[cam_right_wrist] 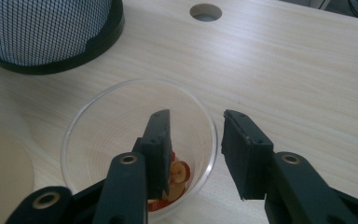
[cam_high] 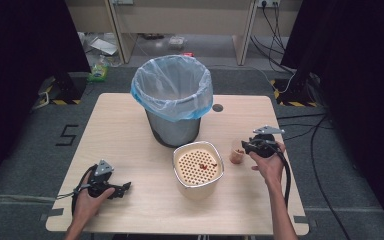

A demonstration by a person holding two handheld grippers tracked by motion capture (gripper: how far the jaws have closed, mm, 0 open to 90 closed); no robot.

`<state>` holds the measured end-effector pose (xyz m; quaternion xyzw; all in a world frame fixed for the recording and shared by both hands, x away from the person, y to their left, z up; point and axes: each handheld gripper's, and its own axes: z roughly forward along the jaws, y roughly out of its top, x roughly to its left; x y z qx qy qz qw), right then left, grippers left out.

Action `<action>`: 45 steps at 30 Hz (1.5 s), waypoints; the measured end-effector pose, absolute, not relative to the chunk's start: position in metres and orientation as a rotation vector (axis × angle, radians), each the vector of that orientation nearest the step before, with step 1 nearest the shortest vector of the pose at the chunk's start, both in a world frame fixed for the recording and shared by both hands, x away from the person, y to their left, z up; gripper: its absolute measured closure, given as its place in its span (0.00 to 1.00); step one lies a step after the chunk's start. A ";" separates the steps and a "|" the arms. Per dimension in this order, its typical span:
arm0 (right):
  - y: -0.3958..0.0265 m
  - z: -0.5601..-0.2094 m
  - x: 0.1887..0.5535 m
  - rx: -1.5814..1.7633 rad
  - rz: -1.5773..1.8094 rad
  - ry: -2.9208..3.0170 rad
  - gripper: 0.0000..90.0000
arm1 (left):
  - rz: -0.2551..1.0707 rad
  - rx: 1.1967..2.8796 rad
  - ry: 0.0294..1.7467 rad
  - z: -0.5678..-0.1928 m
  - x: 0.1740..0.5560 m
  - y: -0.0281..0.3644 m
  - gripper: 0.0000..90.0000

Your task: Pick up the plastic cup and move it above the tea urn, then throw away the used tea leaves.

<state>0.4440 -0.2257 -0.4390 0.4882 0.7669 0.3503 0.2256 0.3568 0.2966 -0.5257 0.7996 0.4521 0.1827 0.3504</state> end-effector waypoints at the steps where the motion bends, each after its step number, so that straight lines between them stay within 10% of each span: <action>1: -0.225 -0.440 0.445 1.337 0.960 2.124 0.71 | 0.473 2.071 1.171 -0.526 0.357 0.297 0.00; 17: -0.223 -0.448 0.448 1.265 1.035 2.113 0.96 | 0.473 2.069 1.171 -0.526 0.357 0.297 0.00; 45: -0.192 -0.378 0.408 0.857 1.157 1.832 0.96 | 0.474 2.070 1.172 -0.526 0.357 0.296 0.00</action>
